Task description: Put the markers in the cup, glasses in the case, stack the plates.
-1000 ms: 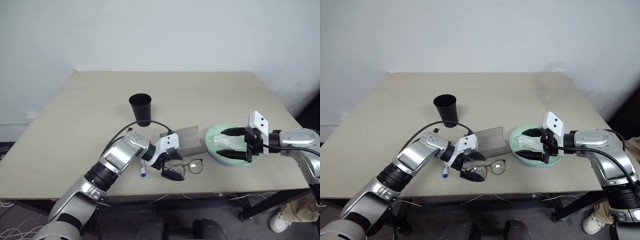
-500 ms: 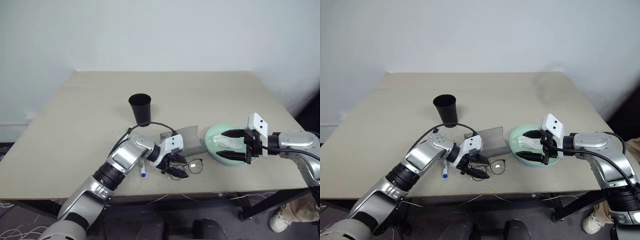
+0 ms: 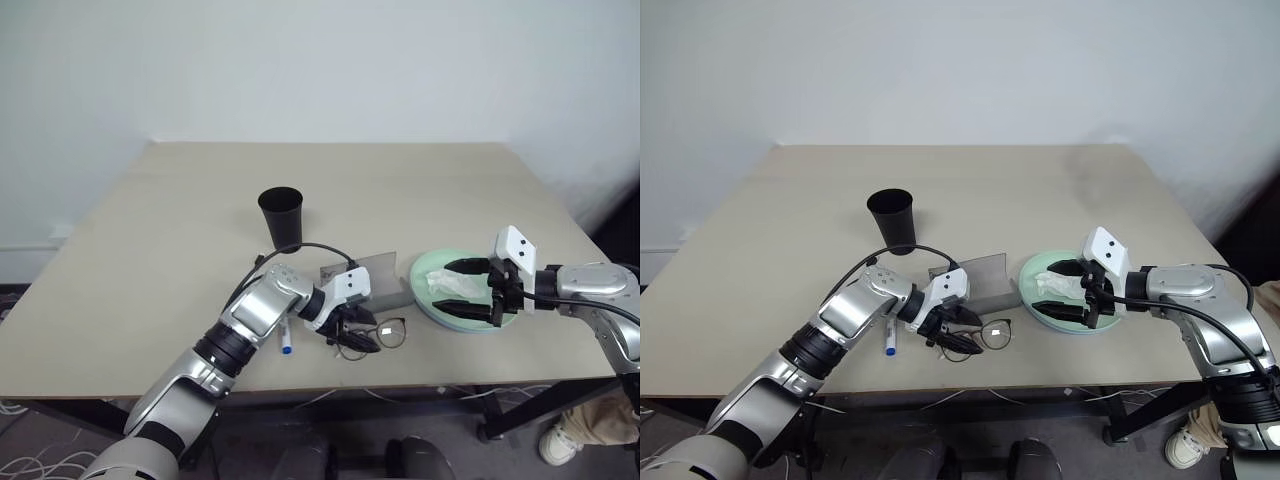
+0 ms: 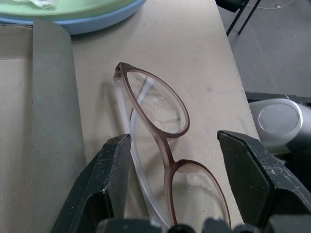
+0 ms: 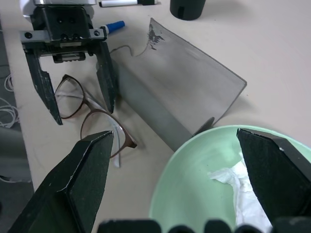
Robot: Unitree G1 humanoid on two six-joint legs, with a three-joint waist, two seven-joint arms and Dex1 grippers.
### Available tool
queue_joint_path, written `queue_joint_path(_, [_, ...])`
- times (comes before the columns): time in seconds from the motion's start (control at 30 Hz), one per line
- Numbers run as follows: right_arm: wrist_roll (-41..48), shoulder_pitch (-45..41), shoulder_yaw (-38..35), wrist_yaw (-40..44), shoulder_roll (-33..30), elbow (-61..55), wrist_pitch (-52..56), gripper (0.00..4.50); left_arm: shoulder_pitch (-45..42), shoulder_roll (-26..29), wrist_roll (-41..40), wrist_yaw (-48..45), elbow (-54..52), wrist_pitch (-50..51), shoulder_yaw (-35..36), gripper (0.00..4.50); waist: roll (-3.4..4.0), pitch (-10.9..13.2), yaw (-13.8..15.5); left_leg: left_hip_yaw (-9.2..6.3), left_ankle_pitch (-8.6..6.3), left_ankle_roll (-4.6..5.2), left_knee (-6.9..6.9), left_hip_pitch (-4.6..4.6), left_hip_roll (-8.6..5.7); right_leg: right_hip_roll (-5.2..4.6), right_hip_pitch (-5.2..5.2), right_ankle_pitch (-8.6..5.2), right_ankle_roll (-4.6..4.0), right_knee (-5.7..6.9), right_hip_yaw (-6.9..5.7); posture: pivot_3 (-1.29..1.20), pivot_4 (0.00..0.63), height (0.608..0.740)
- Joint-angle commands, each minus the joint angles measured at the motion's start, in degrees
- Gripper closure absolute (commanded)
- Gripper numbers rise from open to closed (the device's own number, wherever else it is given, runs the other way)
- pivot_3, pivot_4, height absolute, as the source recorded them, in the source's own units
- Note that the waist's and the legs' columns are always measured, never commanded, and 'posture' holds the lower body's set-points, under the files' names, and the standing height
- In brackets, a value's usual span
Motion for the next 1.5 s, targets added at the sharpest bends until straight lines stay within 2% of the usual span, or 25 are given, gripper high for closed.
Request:
queue_joint_path(0.03, [0.3,-0.2,-1.5,-0.4,-0.4,-2.1,0.0,0.09,-2.0,-0.2,0.5,-0.5,-0.6,-0.7,-0.1,1.9,0.0,0.0,0.0,0.0,0.0,0.0,0.0,0.0,0.0,0.0,0.0,0.0,0.0,0.0,0.0,0.0,0.0,0.723])
queue_joint_path(0.07, [0.2,-0.2,-1.5,-0.4,-0.4,-2.1,-0.1,0.09,-2.0,-0.2,0.7,-0.5,-0.6,-0.7,-0.1,2.13,0.0,0.0,0.0,0.0,0.0,0.0,0.0,0.0,0.0,0.0,0.0,0.0,0.0,0.0,0.0,0.0,0.0,0.723])
queue_joint_path(0.3, [0.0,-0.6,-1.2,-0.6,-0.2,-1.8,0.0,0.09,-2.1,-1.0,1.2,0.1,0.1,-1.5,0.3,4.45,0.01,0.0,0.1,-0.01,0.0,0.01,0.01,0.0,0.0,0.0,0.02,0.0,0.0,0.0,-0.01,0.0,0.0,0.723])
queue_joint_path(0.53, [-0.3,-0.9,-1.0,-0.5,0.1,-1.5,-0.2,0.09,-2.3,-1.4,0.9,0.1,0.1,-2.0,1.1,4.45,0.03,0.0,0.0,0.02,0.03,0.05,0.16,0.01,0.0,-0.05,0.08,0.09,0.09,0.0,0.02,0.0,0.0,0.723])
queue_joint_path(0.9, [-1.2,-2.0,-0.7,0.5,0.1,1.0,-1.5,0.09,-3.3,4.0,-7.5,-6.8,-5.4,2.5,7.5,4.45,0.04,0.0,0.0,0.02,0.02,0.12,0.17,-0.07,0.01,-0.04,-0.02,0.12,0.1,0.0,0.04,0.0,0.0,0.723])
queue_joint_path(1.17, [-1.9,-3.5,0.3,1.0,1.0,2.6,-2.3,0.09,-10.8,1.5,-7.7,-0.2,9.8,-0.7,16.4,4.45,0.03,0.0,0.0,0.04,0.02,0.15,0.2,-0.07,-0.01,-0.04,0.03,0.12,0.11,-0.02,0.04,0.0,0.0,0.723])
queue_joint_path(1.33, [-2.5,-5.1,1.1,1.4,1.9,3.8,-2.6,0.09,-15.0,-1.4,-2.6,2.1,22.6,-9.3,14.7,4.45,0.02,0.0,0.0,0.02,0.03,0.16,0.2,-0.08,-0.03,-0.02,0.02,0.15,0.15,-0.02,0.03,0.0,0.0,0.723])
queue_joint_path(1.5, [-2.6,-5.0,1.1,1.3,2.1,3.6,-2.6,0.09,-16.3,-4.9,0.6,1.3,30.5,-15.0,13.2,4.45,0.01,0.0,0.0,0.05,-0.01,0.22,0.2,-0.13,-0.06,-0.05,0.0,0.15,0.17,-0.05,0.02,0.0,0.0,0.723])
